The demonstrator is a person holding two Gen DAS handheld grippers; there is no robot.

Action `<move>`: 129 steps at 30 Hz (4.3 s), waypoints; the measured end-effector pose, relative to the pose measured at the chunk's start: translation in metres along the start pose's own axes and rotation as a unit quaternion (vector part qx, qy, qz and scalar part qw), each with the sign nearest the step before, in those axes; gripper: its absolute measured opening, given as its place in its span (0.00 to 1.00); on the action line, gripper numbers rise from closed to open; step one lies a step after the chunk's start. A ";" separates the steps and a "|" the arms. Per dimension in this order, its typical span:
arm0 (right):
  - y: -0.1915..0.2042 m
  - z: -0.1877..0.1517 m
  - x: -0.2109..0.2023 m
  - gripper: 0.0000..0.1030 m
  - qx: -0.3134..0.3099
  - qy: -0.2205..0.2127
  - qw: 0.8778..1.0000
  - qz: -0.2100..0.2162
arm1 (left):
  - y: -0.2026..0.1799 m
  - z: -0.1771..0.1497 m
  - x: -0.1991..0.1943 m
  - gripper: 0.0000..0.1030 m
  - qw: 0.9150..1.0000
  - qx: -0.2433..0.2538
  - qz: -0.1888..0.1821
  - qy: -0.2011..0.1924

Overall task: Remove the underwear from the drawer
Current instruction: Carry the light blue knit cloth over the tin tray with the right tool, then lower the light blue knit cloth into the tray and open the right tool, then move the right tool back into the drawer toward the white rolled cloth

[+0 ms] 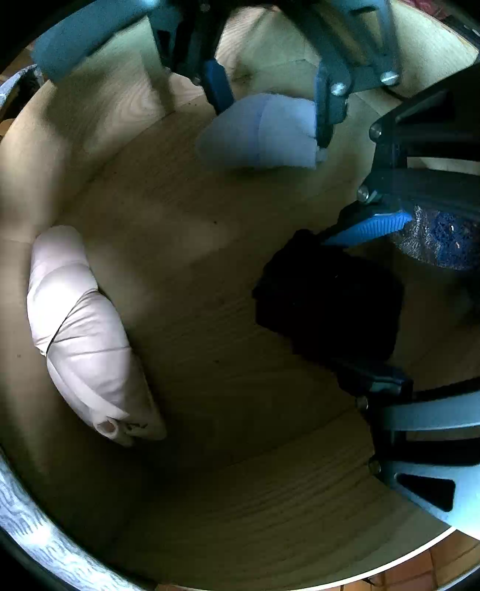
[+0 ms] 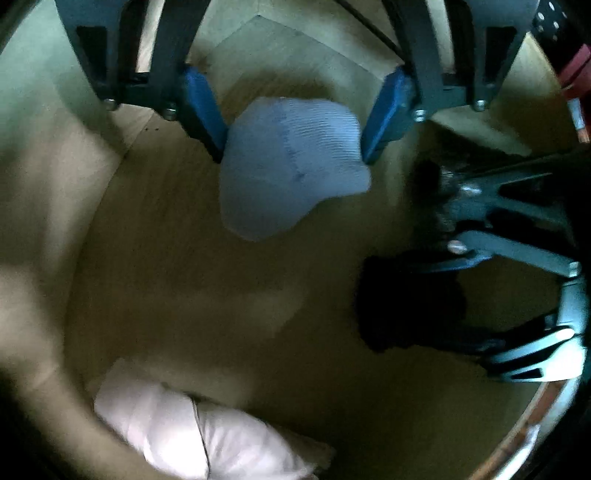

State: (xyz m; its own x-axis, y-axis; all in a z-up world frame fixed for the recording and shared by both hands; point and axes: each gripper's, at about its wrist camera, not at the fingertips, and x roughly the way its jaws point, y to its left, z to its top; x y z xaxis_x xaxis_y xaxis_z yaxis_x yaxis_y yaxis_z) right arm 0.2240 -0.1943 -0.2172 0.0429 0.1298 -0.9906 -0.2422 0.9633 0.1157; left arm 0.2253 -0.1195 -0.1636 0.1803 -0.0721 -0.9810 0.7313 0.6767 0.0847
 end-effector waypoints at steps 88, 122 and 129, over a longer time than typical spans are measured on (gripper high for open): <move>-0.019 0.079 -0.281 0.71 -0.039 -0.276 0.960 -0.030 | -0.008 0.004 0.017 0.57 0.999 0.011 0.033 0.027; 0.012 0.039 -0.003 0.46 -0.297 -0.083 0.841 -0.444 | -0.040 -0.009 -0.020 0.42 0.998 0.037 0.040 0.017; 0.016 0.045 0.034 0.44 -0.347 -0.076 0.763 -0.540 | -0.041 -0.006 -0.019 0.42 0.998 0.039 0.039 0.022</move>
State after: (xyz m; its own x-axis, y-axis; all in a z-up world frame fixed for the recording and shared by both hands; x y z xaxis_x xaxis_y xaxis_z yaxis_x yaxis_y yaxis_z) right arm 0.2657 -0.1639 -0.2460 0.6799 -0.5757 -0.4542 -0.4384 0.1773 -0.8811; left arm 0.1878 -0.1413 -0.1497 0.2100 0.0117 -0.9776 0.7653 0.6203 0.1718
